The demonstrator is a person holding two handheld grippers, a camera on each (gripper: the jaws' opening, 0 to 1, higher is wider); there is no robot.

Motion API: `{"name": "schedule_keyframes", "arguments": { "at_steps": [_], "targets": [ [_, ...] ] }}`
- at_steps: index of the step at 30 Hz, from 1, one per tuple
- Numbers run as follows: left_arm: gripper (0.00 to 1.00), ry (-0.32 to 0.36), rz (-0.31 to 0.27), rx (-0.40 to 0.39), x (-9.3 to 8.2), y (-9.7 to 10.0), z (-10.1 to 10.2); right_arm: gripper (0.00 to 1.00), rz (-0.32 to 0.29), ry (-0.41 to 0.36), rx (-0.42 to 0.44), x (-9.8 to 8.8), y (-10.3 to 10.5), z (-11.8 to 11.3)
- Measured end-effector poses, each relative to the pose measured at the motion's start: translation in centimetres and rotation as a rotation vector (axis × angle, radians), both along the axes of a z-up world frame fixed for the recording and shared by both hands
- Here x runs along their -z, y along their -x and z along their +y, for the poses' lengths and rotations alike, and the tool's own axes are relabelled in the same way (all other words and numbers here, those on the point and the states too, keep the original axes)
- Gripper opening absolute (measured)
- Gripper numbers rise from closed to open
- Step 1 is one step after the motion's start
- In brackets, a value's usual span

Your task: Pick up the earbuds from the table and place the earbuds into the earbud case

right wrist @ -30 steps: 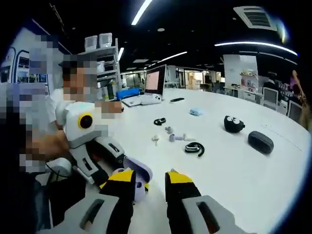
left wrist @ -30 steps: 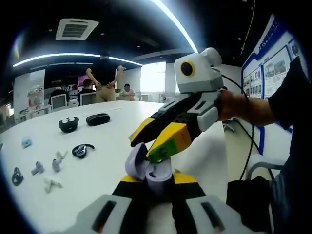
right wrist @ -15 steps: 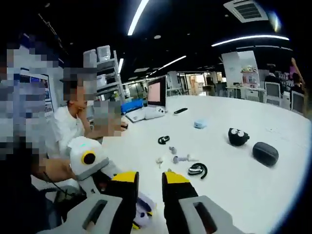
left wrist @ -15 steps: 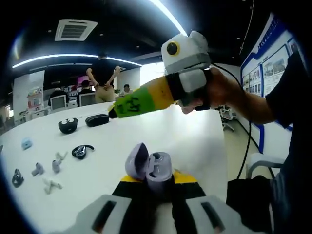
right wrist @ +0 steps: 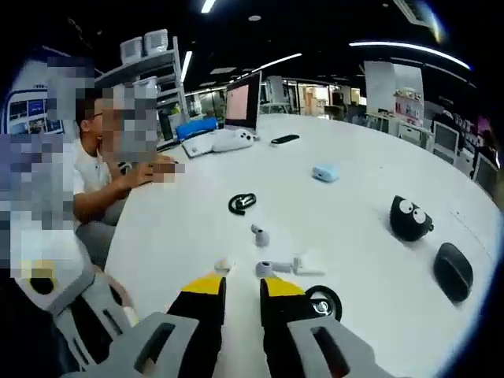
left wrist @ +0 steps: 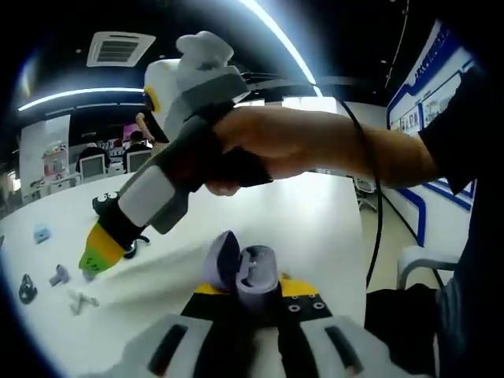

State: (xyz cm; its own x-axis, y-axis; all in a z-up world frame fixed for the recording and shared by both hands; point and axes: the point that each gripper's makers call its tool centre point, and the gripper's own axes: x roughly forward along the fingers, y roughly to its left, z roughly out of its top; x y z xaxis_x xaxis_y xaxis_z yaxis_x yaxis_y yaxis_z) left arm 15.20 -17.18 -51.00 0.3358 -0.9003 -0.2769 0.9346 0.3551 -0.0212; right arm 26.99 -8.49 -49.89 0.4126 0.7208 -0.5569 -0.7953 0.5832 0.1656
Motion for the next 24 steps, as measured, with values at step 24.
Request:
{"name": "schedule_keyframes", "arguments": {
  "at_steps": [24],
  "targets": [
    [0.2,-0.002,-0.011,0.008,0.1,0.2,-0.1,0.1,-0.048,0.058,0.027,1.3,-0.9,0.5]
  ]
}}
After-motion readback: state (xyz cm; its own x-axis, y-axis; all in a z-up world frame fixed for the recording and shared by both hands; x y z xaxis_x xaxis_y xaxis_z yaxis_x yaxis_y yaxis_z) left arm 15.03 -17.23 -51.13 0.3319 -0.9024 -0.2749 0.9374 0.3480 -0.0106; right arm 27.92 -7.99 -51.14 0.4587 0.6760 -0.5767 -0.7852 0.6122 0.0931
